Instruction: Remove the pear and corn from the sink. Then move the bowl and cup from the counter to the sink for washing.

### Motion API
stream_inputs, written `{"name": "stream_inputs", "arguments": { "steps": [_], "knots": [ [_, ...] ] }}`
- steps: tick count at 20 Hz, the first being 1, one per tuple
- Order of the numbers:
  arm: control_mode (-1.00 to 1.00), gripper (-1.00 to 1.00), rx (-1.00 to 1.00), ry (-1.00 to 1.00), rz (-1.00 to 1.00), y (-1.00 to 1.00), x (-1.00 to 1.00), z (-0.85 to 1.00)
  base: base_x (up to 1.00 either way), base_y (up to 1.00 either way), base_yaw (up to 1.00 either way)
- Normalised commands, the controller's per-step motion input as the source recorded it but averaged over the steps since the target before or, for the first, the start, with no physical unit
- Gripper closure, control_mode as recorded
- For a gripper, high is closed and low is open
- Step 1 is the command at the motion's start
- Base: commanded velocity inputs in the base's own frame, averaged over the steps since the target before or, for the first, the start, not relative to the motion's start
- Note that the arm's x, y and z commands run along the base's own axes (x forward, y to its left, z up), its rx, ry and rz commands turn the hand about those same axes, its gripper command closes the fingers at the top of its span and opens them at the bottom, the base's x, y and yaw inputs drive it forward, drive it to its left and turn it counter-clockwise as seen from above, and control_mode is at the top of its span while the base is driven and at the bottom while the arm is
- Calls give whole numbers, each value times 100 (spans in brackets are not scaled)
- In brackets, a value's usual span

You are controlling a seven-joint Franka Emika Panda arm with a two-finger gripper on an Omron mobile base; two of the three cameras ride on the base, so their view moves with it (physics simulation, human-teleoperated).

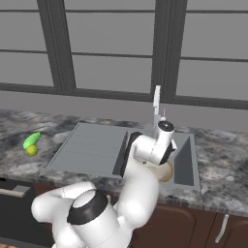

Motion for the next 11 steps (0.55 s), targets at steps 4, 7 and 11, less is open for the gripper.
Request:
{"name": "stream_inputs", "arguments": {
  "steps": [4,7,11],
  "knots": [
    [-100,-100,-3,10,-6,2,-27,55,0,0,0],
    [-100,-100,-2,9,-1,0,-31,52,0,0,0],
    [-100,-100,0,9,0,0,-41,46,0,0,0]
  ]
}}
